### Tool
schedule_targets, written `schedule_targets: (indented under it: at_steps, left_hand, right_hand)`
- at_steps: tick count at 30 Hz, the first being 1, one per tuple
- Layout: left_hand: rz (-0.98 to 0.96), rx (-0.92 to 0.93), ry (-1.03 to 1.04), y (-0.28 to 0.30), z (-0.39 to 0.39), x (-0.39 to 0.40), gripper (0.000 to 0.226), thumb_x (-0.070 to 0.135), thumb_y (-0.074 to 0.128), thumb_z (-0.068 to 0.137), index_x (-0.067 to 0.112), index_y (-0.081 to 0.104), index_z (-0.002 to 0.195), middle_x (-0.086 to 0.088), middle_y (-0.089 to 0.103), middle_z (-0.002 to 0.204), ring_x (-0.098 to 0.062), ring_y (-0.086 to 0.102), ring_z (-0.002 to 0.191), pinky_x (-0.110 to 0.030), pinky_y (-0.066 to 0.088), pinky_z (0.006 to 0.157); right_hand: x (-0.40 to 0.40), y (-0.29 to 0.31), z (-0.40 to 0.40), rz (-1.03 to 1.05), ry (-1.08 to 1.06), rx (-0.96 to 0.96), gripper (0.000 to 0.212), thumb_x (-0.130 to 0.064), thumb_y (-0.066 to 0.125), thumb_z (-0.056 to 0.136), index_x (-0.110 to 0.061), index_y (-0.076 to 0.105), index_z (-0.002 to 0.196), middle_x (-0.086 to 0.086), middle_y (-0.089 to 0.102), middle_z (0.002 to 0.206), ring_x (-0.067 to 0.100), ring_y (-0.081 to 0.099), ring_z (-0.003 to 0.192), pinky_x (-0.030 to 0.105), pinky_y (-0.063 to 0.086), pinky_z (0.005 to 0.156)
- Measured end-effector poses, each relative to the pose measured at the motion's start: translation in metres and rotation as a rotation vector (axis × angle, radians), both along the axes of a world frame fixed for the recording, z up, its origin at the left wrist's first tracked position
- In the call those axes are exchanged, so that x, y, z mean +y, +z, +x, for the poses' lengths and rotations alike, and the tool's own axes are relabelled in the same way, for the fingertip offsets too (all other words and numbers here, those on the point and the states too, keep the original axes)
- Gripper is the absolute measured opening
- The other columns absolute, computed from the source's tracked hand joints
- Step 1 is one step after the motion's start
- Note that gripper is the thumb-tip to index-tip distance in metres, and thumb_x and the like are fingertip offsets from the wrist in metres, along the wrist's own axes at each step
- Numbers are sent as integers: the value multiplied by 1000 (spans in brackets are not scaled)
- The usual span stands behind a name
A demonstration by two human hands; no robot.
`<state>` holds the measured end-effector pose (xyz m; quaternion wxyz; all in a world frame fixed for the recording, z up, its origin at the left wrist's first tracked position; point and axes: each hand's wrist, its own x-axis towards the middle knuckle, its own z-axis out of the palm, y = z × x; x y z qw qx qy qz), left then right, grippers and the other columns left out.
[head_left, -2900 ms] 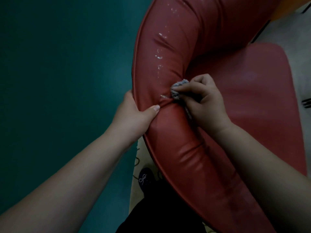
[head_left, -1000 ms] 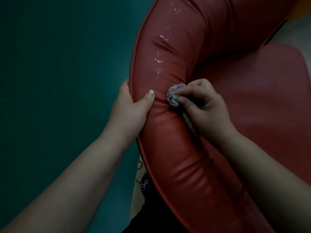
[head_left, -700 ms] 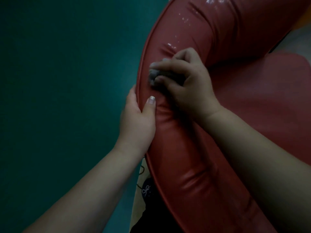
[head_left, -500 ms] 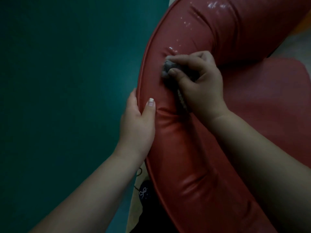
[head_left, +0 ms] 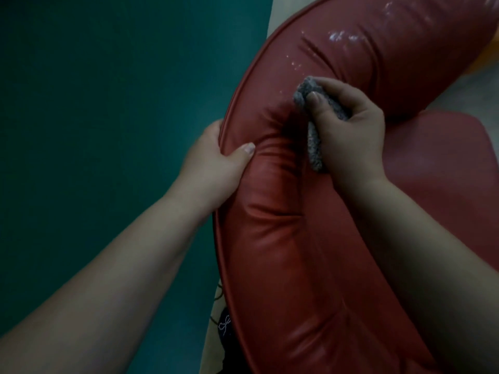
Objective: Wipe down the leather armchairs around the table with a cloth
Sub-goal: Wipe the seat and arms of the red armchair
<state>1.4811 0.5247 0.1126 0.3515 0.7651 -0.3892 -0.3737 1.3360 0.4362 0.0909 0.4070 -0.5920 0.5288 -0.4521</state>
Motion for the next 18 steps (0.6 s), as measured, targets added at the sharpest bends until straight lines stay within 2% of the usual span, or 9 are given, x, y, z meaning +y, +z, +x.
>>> schedule_targets:
  at_steps: [4,7,9,12,14,16,18]
  left_hand:
    - [-21,-30,2,-5,1,1,47,15,63,90,17,52,136,2,65,121,-14,62,109,-34,45,103]
    - [-39,-90,-7,-7,1,1,49,16,62,90,18,50,138,2,61,128,-13,58,116,-27,41,104]
    - [-45,-90,-3,-8,1,1,50,17,62,91,19,49,139,4,60,129,-10,57,117,-22,40,102]
    - [-17,-82,-9,-8,1,3,50,25,61,92,22,47,140,9,61,126,-4,57,110,-6,38,89]
    - [-20,-75,-9,-7,3,3,50,32,60,91,23,49,139,12,62,122,0,57,105,-1,38,82]
    - [-39,-56,-18,-7,5,-1,46,35,61,90,21,54,134,12,65,117,0,59,102,-8,43,86]
    - [-52,-42,-39,-7,8,-13,44,37,60,91,20,56,131,9,66,118,-5,61,107,-19,46,92]
  right_hand:
    - [-2,6,5,-89,-21,-1,21,-19,67,84,-22,69,105,10,64,107,12,61,100,26,47,96]
    - [9,2,24,-284,174,123,25,-13,69,80,-15,71,106,7,52,96,10,53,89,12,42,87]
    - [8,-8,30,-356,263,209,28,-8,70,80,-10,71,108,8,44,93,14,50,88,13,42,87]
    - [-5,-15,21,-276,128,202,28,-6,68,82,-9,70,110,12,44,94,20,52,89,16,43,88]
    - [-9,-15,20,-241,60,174,27,-8,68,82,-10,70,109,12,45,94,18,52,89,17,44,87]
    - [-12,-11,28,-270,24,132,25,-11,68,82,-10,70,107,8,45,94,11,51,87,15,43,86]
    - [-15,-6,38,-359,77,174,26,-13,69,81,-11,71,107,6,44,93,8,50,85,13,43,85]
